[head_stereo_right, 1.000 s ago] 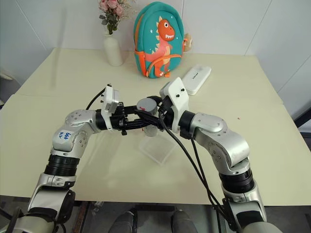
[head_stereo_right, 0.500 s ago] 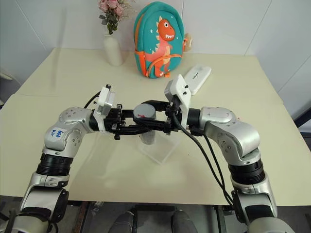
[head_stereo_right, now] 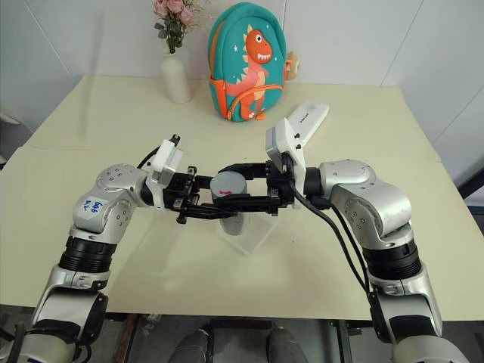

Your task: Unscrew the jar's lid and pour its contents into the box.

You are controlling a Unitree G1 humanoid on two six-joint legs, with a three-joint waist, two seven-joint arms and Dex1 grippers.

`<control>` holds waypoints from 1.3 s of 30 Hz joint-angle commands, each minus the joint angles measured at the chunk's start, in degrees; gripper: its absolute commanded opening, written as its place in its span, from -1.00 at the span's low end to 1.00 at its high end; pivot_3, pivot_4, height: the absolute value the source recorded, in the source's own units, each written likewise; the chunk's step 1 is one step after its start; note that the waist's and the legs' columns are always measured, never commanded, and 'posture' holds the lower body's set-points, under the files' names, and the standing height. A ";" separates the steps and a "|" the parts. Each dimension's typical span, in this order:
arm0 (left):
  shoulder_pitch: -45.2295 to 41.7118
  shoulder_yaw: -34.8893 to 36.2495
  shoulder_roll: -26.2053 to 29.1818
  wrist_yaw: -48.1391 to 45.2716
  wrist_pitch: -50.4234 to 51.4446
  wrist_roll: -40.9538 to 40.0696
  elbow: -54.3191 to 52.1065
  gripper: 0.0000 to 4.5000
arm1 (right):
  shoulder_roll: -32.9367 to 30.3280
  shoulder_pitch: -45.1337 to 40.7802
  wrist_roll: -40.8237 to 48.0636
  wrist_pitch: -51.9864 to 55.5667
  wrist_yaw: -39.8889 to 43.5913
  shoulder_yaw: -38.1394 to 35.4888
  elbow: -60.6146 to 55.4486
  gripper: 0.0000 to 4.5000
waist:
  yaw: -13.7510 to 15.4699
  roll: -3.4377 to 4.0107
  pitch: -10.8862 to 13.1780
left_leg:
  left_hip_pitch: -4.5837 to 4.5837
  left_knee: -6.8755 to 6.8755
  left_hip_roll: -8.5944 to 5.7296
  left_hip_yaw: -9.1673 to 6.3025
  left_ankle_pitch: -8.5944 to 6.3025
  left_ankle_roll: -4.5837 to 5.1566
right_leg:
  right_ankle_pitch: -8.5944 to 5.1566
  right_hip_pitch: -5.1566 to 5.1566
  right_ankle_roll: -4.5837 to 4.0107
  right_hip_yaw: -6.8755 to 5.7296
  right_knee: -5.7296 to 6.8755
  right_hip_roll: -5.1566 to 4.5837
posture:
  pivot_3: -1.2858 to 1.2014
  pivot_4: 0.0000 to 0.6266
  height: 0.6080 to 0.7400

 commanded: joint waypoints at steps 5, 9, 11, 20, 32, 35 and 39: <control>-0.83 -0.21 0.46 0.87 -0.28 0.75 1.01 -0.08 | 1.26 -1.33 1.68 -1.61 0.11 -0.30 -2.86 0.30 | 0.01 0.00 0.00 | 0.00 0.01 0.00 0.00 0.00 0.00 | 0.00 0.00 0.00 0.00 0.01 0.00 | 0.03 -0.52 1.00; -0.84 -0.51 0.38 0.62 -0.57 1.02 1.10 -0.08 | 2.53 -1.43 1.15 -2.31 -1.64 -0.98 -2.74 0.91 | -0.01 0.00 0.00 | 0.00 0.01 0.00 0.00 0.00 0.00 | 0.00 0.00 0.00 0.00 0.02 0.00 | 0.03 -0.52 1.00; -0.99 -0.68 0.41 0.28 -0.77 1.21 1.30 -0.08 | 2.44 -1.53 1.42 -2.01 -1.69 -1.06 -3.00 0.99 | 0.06 0.00 0.00 | -0.02 0.01 0.00 -0.01 0.00 0.00 | 0.00 0.00 0.00 -0.01 0.01 0.00 | 0.03 -0.52 1.00; -2.48 -1.29 -0.06 -0.43 -3.00 2.10 3.32 -0.08 | 2.49 -2.10 0.75 -1.45 -3.67 -0.69 -3.39 0.99 | 0.08 0.00 0.00 | -0.03 0.04 0.00 -0.03 0.00 0.00 | 0.00 0.00 0.00 -0.04 0.02 -0.01 | 0.03 -0.52 1.00; -3.18 -0.68 -2.49 0.27 -9.94 2.28 5.16 -0.08 | 4.32 -0.63 -3.55 -2.24 -9.82 1.98 -3.29 0.99 | 0.09 0.01 0.00 | -0.05 0.03 0.00 -0.03 0.00 0.00 | 0.00 -0.02 0.00 -0.04 0.01 -0.01 | 0.03 -0.52 1.00; -3.13 -0.51 -2.71 0.42 -9.60 1.88 5.12 -0.08 | 4.52 -0.82 -3.92 -2.31 -10.20 2.03 -3.00 0.99 | 0.06 0.01 0.00 | -0.05 0.04 0.00 -0.03 0.00 0.00 | 0.00 -0.02 0.00 -0.04 0.03 -0.01 | 0.03 -0.52 1.00; -2.90 -0.48 -2.75 0.38 -8.75 1.36 4.60 -0.08 | 4.81 -0.99 -5.19 -2.98 -10.43 2.56 -2.21 0.99 | 0.05 0.01 0.00 | -0.05 0.04 0.00 -0.03 0.00 0.00 | 0.00 -0.02 0.00 -0.04 0.03 -0.01 | 0.03 -0.52 1.00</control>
